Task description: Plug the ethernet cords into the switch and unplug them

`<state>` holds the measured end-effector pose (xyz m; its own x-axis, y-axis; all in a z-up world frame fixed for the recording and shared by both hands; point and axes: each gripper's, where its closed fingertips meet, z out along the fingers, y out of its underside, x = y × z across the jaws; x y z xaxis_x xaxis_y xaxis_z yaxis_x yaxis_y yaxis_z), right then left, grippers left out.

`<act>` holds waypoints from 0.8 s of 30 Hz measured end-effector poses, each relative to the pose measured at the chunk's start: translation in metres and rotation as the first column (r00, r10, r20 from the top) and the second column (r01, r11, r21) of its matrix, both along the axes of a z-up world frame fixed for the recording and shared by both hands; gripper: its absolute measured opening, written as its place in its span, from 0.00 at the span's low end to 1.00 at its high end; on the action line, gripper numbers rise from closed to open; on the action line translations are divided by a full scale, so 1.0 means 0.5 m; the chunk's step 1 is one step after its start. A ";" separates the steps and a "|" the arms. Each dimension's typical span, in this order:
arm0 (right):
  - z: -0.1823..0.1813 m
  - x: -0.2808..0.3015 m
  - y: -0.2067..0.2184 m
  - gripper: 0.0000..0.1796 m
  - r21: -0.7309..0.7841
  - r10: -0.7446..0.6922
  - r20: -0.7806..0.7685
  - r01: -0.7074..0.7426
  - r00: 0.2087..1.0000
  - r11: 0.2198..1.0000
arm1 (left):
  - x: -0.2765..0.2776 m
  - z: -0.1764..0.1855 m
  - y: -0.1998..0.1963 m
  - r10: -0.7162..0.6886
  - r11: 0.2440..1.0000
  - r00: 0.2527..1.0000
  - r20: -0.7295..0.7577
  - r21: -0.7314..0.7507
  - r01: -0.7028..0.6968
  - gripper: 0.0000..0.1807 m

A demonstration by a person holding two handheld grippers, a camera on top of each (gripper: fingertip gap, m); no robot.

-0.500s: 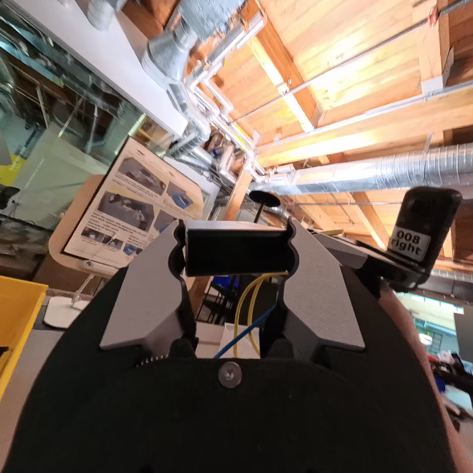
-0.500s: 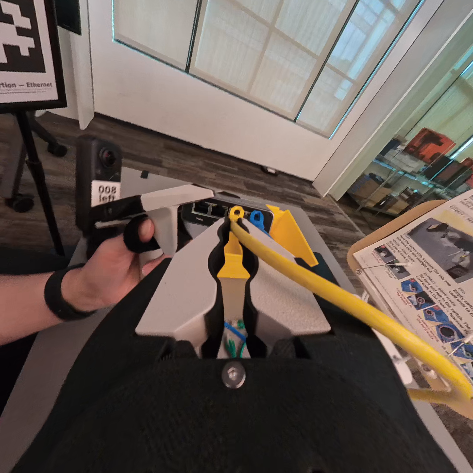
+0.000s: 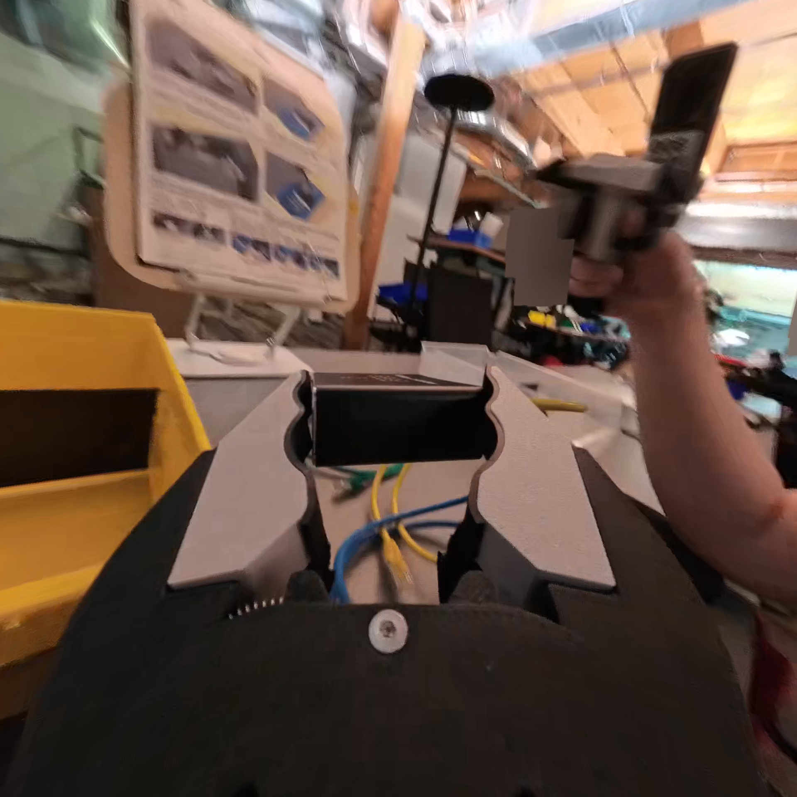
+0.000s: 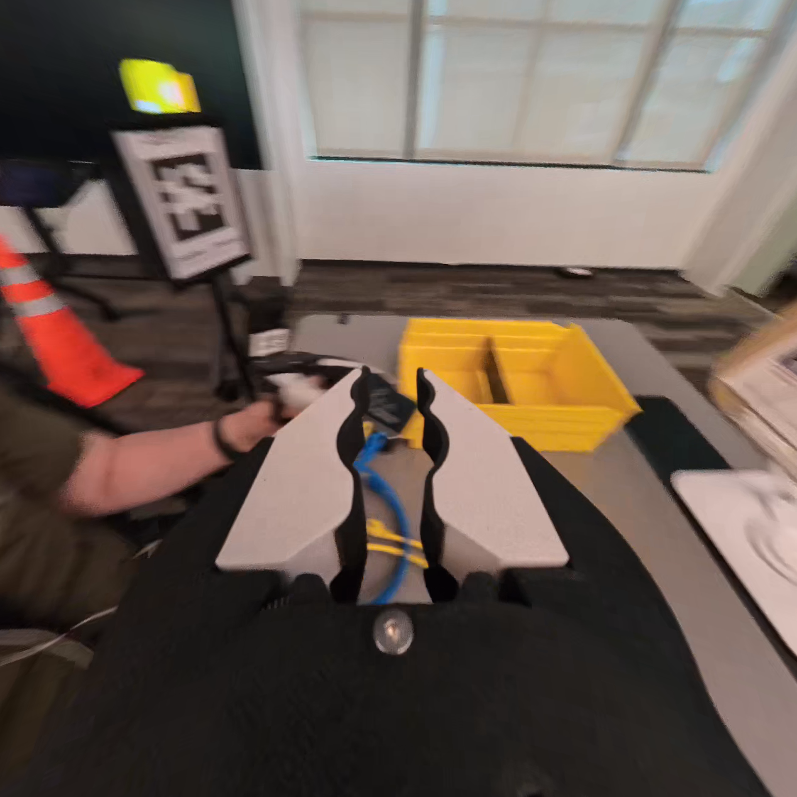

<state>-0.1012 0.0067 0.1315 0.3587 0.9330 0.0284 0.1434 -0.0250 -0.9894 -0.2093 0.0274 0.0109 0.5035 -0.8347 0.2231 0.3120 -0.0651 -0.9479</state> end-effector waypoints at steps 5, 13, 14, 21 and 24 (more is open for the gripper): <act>-0.260 -0.009 0.218 0.14 -0.140 -0.215 0.291 0.263 0.932 0.955 | 0.039 -0.087 -0.014 -0.101 0.990 0.982 -0.158 -0.112 0.084 0.42; -0.535 -0.041 0.223 0.15 -0.317 0.008 0.581 0.218 0.814 0.923 | 0.068 -0.235 -0.036 -0.168 0.977 0.831 -0.530 -0.205 0.067 0.41; -0.531 -0.041 0.218 0.15 -0.319 0.024 0.572 0.195 0.820 0.928 | 0.068 -0.244 -0.040 -0.171 0.977 0.809 -0.563 -0.202 0.066 0.41; -0.558 -0.010 0.177 0.18 -0.368 0.148 0.635 0.129 0.758 0.921 | 0.071 -0.261 -0.046 -0.181 0.976 0.771 -0.610 -0.210 0.063 0.39; -0.584 -0.001 0.176 0.14 -0.334 0.152 0.707 0.136 0.691 0.933 | 0.059 -0.217 -0.036 -0.167 0.976 0.851 -0.497 -0.208 0.071 0.42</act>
